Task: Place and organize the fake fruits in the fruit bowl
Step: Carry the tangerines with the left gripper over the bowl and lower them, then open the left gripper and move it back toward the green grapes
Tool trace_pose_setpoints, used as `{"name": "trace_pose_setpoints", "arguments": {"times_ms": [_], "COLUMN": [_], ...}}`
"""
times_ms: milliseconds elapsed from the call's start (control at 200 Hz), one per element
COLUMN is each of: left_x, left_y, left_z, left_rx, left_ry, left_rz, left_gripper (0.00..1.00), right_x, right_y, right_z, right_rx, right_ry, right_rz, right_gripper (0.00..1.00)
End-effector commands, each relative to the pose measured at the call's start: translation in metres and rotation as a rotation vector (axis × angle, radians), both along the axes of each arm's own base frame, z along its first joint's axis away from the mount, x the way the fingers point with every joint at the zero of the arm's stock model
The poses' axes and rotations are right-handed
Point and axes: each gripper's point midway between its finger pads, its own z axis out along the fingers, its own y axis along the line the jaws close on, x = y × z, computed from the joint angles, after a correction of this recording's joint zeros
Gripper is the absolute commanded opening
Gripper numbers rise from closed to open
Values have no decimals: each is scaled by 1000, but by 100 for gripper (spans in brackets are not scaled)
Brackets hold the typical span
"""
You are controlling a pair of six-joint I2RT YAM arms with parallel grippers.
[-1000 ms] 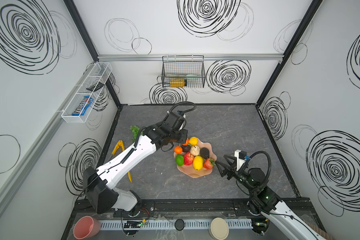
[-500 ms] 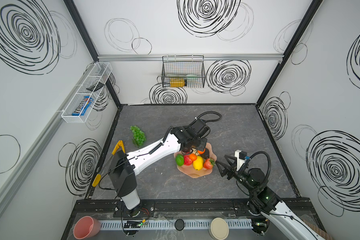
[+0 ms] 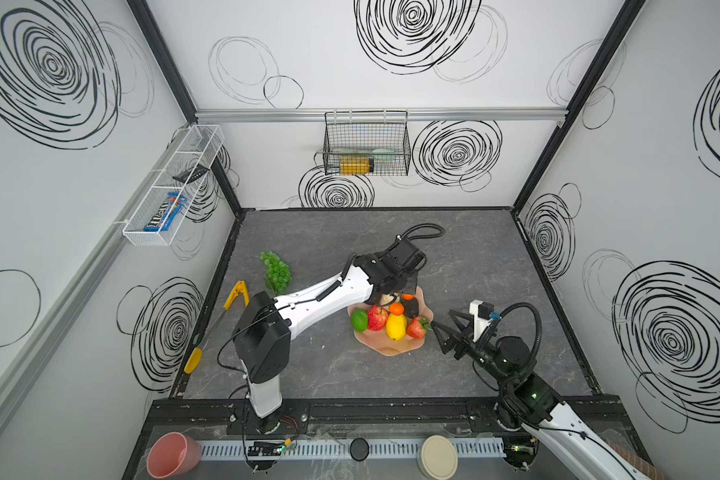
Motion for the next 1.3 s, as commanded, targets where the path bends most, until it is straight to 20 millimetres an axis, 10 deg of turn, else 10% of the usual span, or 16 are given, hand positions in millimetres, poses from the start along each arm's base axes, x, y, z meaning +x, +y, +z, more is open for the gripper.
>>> {"name": "trace_pose_setpoints", "arguments": {"times_ms": [0,841,1296], "left_x": [16,34,30], "left_y": [-3,3,17], "left_z": [-6,-44,37], "left_rx": [-26,53,-28], "left_ry": [-22,5,-128], "left_rz": [63,97,47], "left_gripper": [2,21,56], "right_x": [1,2,2], "right_y": [-2,-2,-2], "right_z": [-1,-2,-2], "right_rx": [9,11,9], "right_ry": [3,2,5], "right_rz": [-14,-15,-15], "right_gripper": [90,90,90]}}
